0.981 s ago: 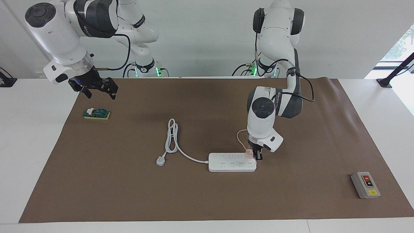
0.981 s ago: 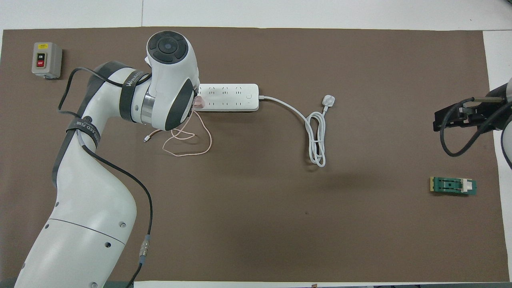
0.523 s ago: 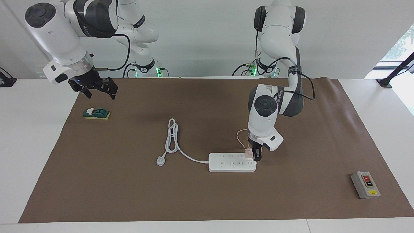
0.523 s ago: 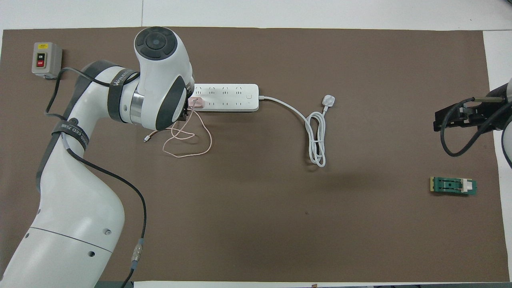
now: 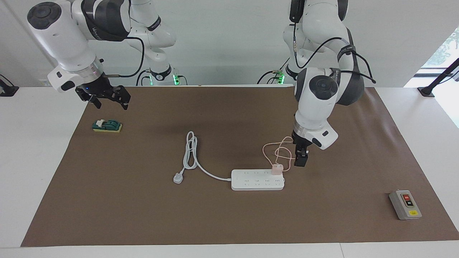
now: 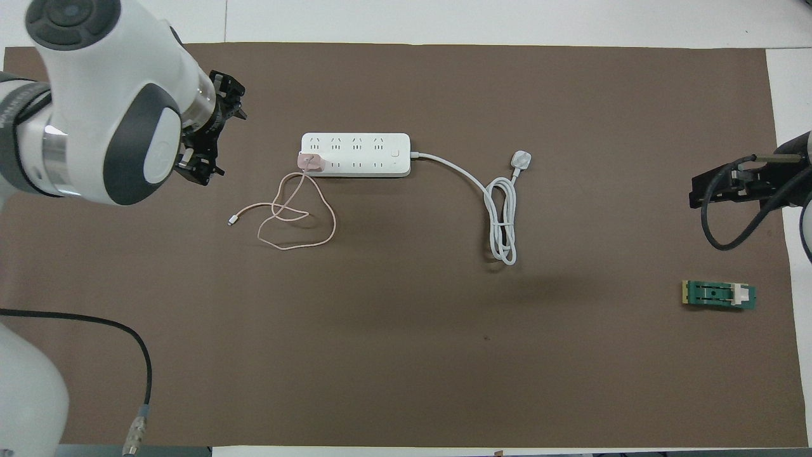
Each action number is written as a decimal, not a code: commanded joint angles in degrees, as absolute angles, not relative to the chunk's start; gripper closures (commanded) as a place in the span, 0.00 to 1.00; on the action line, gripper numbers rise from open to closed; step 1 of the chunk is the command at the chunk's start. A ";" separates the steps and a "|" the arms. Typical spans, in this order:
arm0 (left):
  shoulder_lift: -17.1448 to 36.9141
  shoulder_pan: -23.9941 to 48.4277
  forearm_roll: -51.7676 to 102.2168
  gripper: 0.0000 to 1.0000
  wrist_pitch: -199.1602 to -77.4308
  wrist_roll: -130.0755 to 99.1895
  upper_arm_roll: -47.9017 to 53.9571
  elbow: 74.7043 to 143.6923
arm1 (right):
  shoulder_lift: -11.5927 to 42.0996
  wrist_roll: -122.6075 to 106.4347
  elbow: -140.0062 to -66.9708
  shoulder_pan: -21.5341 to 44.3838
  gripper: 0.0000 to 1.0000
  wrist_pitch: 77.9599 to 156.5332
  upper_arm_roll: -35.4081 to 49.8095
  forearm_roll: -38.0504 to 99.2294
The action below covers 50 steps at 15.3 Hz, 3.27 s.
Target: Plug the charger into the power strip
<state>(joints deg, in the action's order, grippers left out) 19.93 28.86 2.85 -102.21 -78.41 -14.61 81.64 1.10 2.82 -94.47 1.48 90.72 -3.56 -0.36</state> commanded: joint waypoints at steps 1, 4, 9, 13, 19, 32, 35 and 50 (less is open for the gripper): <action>15.57 25.68 1.15 0.00 -100.63 -65.69 -14.06 84.02 | 0.35 1.76 -94.92 0.88 0.00 89.65 -3.08 -0.88; 12.84 21.80 0.18 0.00 -99.68 -52.60 -14.06 83.85 | 0.35 1.76 -94.83 0.70 0.00 89.65 -3.16 -0.88; 8.80 17.32 0.26 0.00 -98.18 -37.12 -14.06 84.11 | 0.35 1.76 -94.83 0.88 0.00 89.65 -3.08 -0.88; 1.70 15.91 0.09 0.00 -91.24 -22.97 -14.15 89.00 | 0.26 1.76 -94.83 0.79 0.00 89.56 -3.08 -0.88; -6.60 13.72 -0.70 0.00 -93.76 -16.70 -14.06 97.57 | 0.35 1.76 -94.83 0.79 0.00 89.65 -3.08 -0.88; -6.15 11.35 -1.41 0.00 -92.55 -10.02 -13.97 96.42 | 0.35 1.76 -94.83 0.79 0.00 89.65 -3.08 -0.88; -5.89 4.52 -1.41 0.00 -91.76 -9.58 -7.33 96.33 | 0.35 1.76 -94.83 0.79 0.00 89.65 -3.08 -0.88; -4.22 -0.18 -0.79 0.00 -90.17 -2.48 -1.14 95.09 | 0.35 1.76 -94.83 0.79 0.00 89.65 -3.08 -0.88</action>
<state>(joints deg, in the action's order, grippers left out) -4.25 -0.35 -0.55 -90.39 -5.74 -1.09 95.02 1.10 2.82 -94.47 1.48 90.49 -3.56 -0.36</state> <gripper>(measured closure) 0.000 0.000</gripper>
